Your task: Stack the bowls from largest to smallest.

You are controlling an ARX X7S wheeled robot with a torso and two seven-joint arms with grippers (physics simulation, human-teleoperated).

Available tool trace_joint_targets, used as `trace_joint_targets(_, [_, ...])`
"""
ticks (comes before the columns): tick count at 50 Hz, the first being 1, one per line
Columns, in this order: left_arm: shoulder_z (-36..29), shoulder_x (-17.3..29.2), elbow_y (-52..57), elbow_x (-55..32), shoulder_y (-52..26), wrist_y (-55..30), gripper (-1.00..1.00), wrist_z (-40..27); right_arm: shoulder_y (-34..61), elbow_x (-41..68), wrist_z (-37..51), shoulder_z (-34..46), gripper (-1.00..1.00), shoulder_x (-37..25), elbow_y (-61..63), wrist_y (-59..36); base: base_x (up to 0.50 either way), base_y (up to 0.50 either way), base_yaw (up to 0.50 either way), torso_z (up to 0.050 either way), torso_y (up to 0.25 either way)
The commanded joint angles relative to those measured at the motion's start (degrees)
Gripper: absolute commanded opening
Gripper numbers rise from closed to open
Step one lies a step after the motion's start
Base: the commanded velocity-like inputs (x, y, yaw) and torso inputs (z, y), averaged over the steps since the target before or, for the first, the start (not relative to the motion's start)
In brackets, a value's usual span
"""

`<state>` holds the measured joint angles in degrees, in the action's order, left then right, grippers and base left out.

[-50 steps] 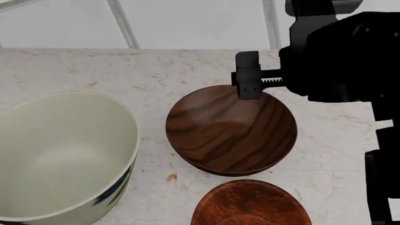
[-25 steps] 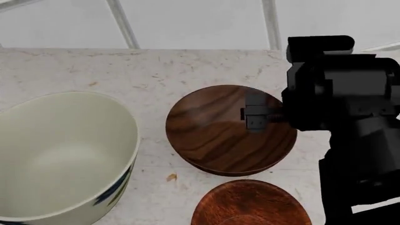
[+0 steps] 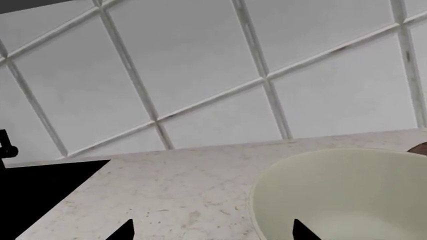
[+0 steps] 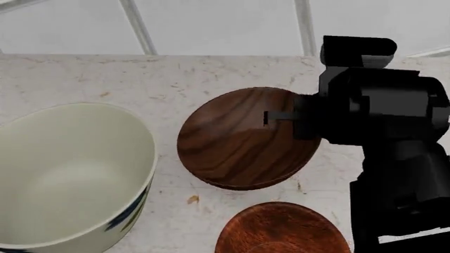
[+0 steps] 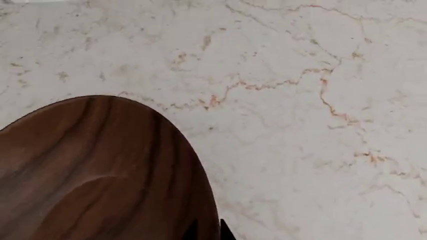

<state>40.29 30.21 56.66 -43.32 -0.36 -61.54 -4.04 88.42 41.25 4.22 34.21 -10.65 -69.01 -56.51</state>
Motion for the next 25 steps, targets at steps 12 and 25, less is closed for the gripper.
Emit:
trace_joint_targets(12, [-0.88, 0.56, -0.86, -0.24, 0.79, 1.15, 1.0, -1.4, -0.16, 10.17, 15.49, -15.63, -1.0, -7.23, 29.49, -6.2, 0.0, 0.0, 0.0, 0.0, 0.0])
trace_joint_targets(25, [0.86, 0.96, -0.98, -1.7, 1.23, 1.2, 1.0, -1.72, 2.33, 20.93, 24.64, -24.54, -1.0, -4.82, 42.16, -14.38, 0.0, 0.0, 0.0, 0.0, 0.0])
